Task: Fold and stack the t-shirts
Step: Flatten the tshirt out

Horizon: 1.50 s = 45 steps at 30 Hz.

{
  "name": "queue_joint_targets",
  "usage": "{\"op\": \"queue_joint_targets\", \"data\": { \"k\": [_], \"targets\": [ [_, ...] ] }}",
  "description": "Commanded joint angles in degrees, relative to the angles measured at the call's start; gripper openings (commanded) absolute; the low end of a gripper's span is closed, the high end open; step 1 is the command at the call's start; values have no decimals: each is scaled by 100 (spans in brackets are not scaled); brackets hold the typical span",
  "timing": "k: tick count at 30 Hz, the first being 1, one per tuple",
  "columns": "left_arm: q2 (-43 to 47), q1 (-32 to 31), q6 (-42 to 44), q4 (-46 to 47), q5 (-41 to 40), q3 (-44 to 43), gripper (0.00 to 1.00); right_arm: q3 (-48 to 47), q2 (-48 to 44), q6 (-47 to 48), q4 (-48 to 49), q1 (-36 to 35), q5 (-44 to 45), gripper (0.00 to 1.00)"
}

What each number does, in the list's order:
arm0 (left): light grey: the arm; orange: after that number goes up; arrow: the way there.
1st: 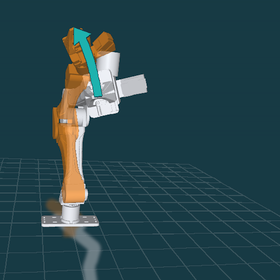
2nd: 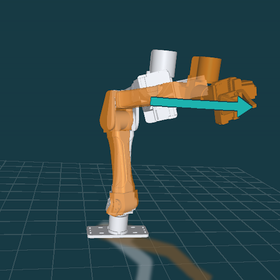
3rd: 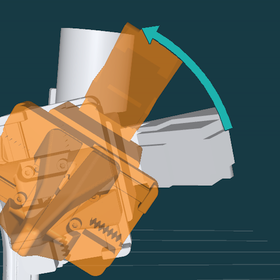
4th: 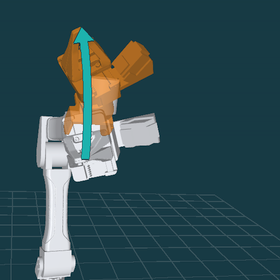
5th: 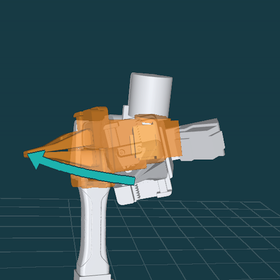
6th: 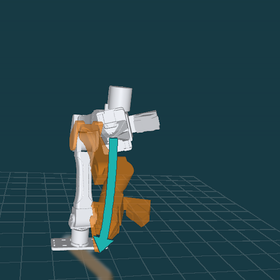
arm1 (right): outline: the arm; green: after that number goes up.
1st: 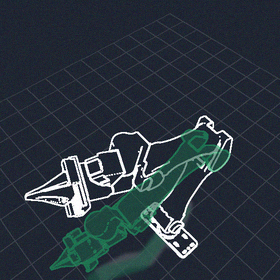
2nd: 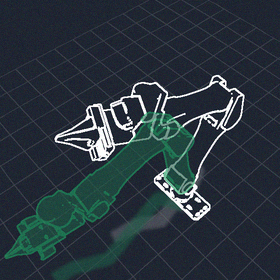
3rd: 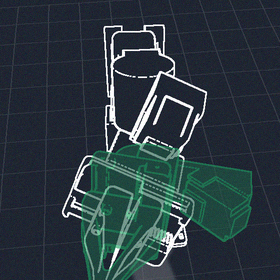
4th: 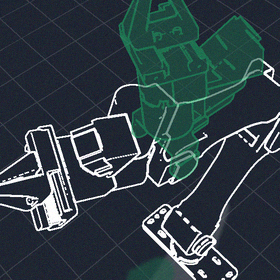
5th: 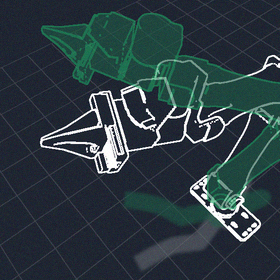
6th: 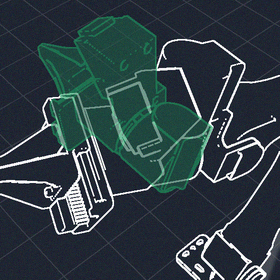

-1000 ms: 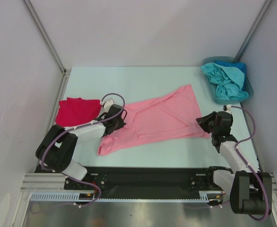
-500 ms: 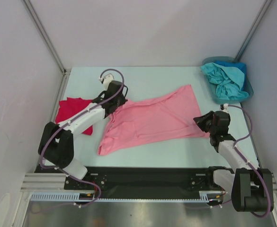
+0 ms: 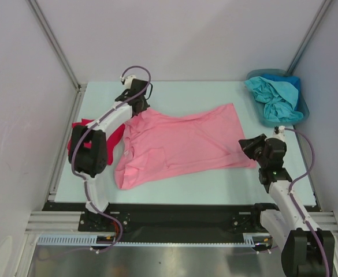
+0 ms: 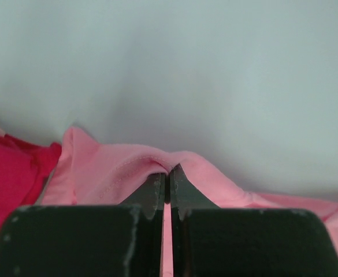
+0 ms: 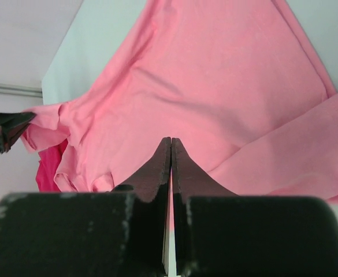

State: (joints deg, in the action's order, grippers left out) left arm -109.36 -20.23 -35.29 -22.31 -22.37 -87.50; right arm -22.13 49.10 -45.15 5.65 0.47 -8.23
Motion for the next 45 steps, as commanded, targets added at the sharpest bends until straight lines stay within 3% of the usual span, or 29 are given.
{"op": "queue_joint_targets", "data": {
  "k": [1, 9, 19, 21, 22, 24, 27, 32, 35, 37, 39, 41, 45],
  "targets": [
    [-383, 124, 321, -361, -30, -968, 0, 42, -234, 155, -161, -29, 67, 0],
    [-1183, 247, 462, -960, -153, -2647, 0, 121, -226, 243, -213, -170, 85, 0],
    [-1983, 520, 461, -1461, -259, -3791, 1, 183, -217, 340, -222, -100, 111, 0],
    [-2167, 529, 461, -1522, -233, -3923, 7, 200, -226, 340, -187, -91, 94, 0],
    [-2212, 529, 479, -1549, -215, -3993, 22, 200, -217, 331, -161, -91, 85, 0],
    [-2274, 529, 444, -1549, -180, -3950, 40, 209, -208, 322, -91, -100, 41, 0],
    [-2291, 529, 382, -1523, -101, -3784, 51, 200, -173, 305, 15, -91, 6, 0],
    [-2178, 529, 286, -1487, 92, -3511, 56, 130, -103, 322, 120, -91, -99, 1],
    [-1836, 503, 181, -1461, 197, -3195, 56, -1, 98, 383, 164, 57, -231, 21],
    [-1607, 441, 128, -1426, 312, -2844, 56, -107, 301, 340, 226, 111, -276, 45],
    [-1150, 301, 22, -1373, 435, -2319, 56, -203, 695, 218, 349, 172, -276, 56],
    [-546, 108, -83, -1251, 523, -1825, 55, -362, 933, 103, 437, 173, -241, 61],
    [624, -227, -259, -602, 637, 17, 55, -424, 1233, -205, 595, 41, -249, 63]
  ]
}}
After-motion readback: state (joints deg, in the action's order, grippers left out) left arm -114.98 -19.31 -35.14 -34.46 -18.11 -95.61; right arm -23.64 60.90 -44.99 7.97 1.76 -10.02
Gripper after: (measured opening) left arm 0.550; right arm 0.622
